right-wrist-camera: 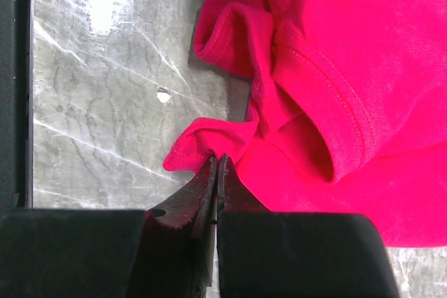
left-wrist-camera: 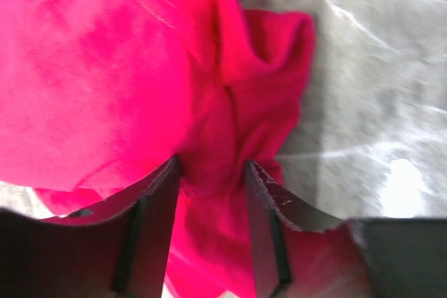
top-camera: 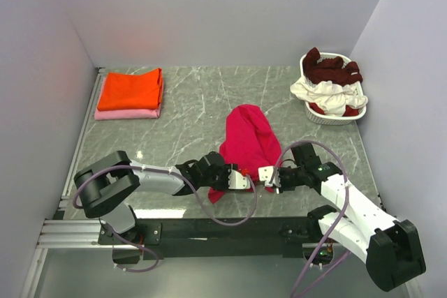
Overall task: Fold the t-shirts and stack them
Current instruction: Flatten the tshirt out
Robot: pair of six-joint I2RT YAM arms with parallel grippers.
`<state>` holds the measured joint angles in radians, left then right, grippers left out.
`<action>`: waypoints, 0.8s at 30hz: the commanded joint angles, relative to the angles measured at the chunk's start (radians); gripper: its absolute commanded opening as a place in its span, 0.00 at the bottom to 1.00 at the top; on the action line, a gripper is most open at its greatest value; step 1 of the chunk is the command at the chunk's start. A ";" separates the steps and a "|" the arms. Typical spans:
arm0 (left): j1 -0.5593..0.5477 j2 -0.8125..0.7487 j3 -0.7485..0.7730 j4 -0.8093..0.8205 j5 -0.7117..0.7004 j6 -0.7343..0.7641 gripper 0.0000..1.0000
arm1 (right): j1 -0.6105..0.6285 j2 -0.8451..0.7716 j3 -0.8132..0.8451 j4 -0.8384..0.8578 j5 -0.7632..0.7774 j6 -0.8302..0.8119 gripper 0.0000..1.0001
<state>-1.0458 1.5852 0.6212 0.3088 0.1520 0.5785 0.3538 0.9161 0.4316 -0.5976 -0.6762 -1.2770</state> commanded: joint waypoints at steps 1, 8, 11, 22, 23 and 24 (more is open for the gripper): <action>-0.003 0.035 0.037 0.062 -0.061 -0.026 0.46 | -0.012 -0.025 0.035 -0.031 -0.036 -0.007 0.00; -0.003 0.026 0.057 0.043 -0.010 -0.036 0.43 | -0.018 -0.042 0.030 -0.044 -0.039 -0.005 0.00; -0.003 -0.002 0.046 0.030 0.021 -0.035 0.55 | -0.018 -0.042 0.032 -0.044 -0.039 -0.004 0.00; -0.003 -0.004 0.067 0.033 0.043 -0.057 0.56 | -0.021 -0.022 0.035 -0.037 -0.049 0.007 0.00; -0.003 0.016 0.072 0.033 0.041 -0.055 0.56 | -0.019 -0.025 0.035 -0.037 -0.049 0.008 0.00; -0.003 0.024 0.081 0.035 0.034 -0.055 0.55 | -0.021 -0.028 0.032 -0.036 -0.048 0.010 0.00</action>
<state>-1.0462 1.5833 0.6533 0.3244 0.1642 0.5365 0.3393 0.8921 0.4339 -0.6220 -0.6998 -1.2758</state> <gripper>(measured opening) 0.556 0.010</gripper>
